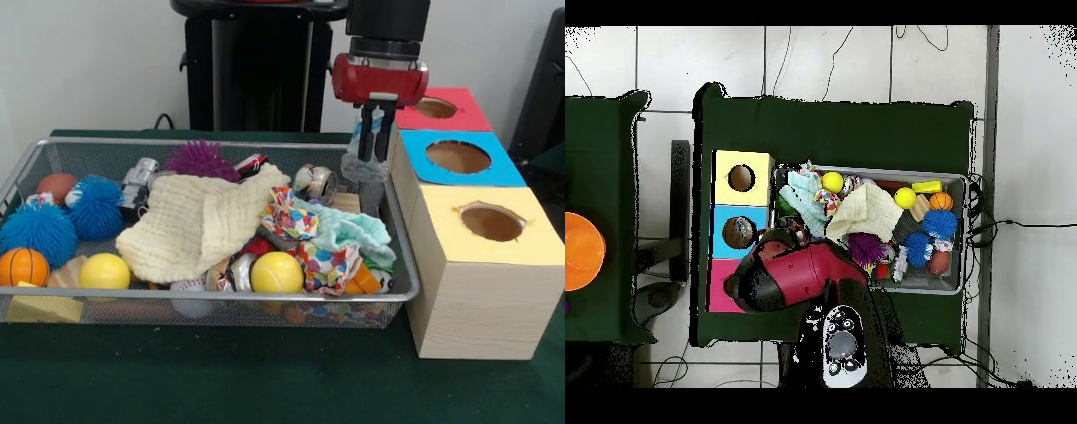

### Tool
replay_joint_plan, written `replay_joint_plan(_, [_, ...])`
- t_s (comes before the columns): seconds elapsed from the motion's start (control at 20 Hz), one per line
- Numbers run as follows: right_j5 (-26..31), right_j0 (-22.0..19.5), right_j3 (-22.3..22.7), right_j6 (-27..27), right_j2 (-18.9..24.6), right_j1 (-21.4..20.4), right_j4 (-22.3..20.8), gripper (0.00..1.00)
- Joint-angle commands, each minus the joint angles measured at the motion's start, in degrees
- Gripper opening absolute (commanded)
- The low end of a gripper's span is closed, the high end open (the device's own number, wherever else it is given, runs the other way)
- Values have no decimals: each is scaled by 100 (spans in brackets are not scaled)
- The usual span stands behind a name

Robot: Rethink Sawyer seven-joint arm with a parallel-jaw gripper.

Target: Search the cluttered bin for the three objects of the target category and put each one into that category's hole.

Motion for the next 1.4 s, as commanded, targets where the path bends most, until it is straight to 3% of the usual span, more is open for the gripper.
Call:
replay_joint_plan(0.05, [1100, -416, 367, -314, 765, -625, 246, 0])
replay_joint_plan(0.55, [1508, -144, 282, 93, 819, -950, 494, 0])
replay_joint_plan(1.4, [596, 752, 251, 1044, 10, -354, 451, 0])
